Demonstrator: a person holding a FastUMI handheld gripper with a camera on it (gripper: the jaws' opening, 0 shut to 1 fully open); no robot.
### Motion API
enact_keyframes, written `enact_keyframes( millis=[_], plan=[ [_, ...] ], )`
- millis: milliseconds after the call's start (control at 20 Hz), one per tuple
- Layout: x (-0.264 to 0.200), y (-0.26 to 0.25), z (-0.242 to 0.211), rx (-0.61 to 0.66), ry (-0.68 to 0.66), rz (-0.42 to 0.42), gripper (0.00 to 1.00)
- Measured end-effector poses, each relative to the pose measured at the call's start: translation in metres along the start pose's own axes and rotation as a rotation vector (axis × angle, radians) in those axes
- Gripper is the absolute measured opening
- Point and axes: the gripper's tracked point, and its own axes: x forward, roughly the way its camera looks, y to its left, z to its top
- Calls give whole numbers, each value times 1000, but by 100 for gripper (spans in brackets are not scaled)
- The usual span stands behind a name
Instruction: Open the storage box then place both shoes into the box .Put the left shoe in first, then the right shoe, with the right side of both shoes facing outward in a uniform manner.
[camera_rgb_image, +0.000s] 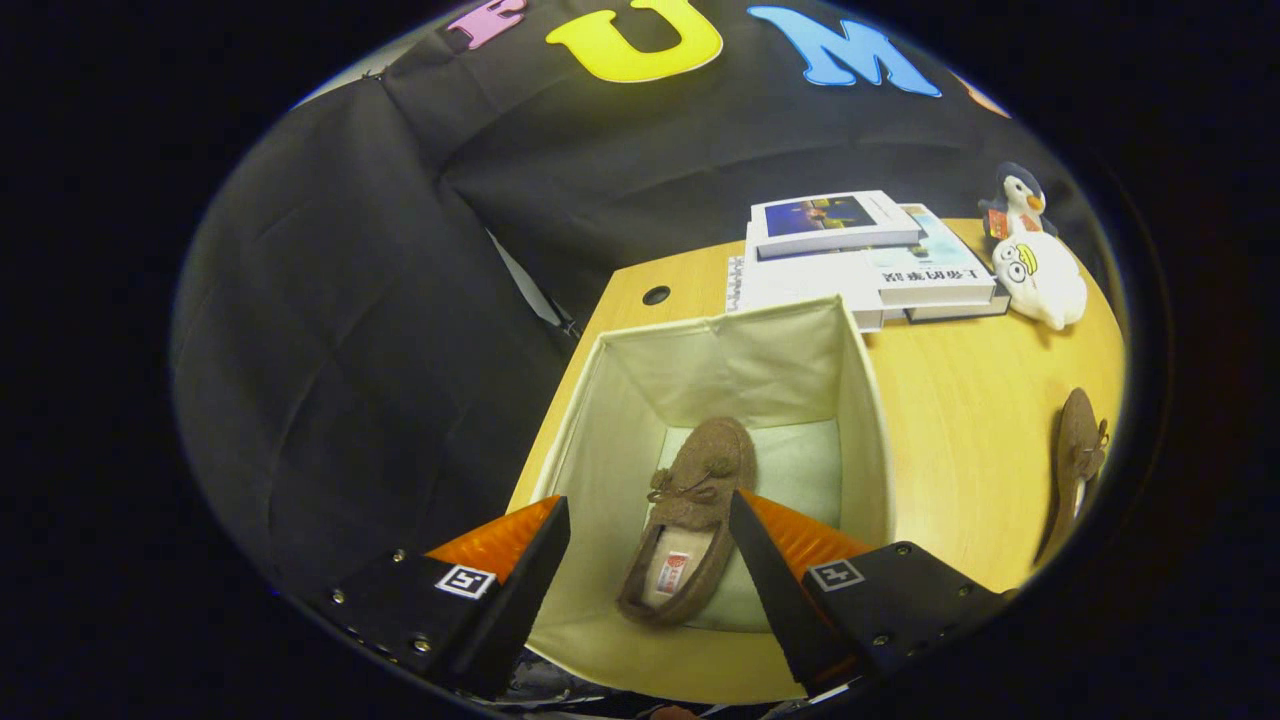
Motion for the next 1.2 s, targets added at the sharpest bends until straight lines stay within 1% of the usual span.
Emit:
enact_keyframes(
  millis=[300, 550, 700, 800, 1200],
  plan=[
    [-42, -39, 16, -68, -52, -7, 98],
    [-71, -89, 21, -105, -74, -55, 98],
    [-84, -121, 22, -146, -82, -104, 98],
    [-93, -143, 21, -135, -85, -129, 98],
    [-127, -243, 19, -21, -95, -226, 98]
  ],
)
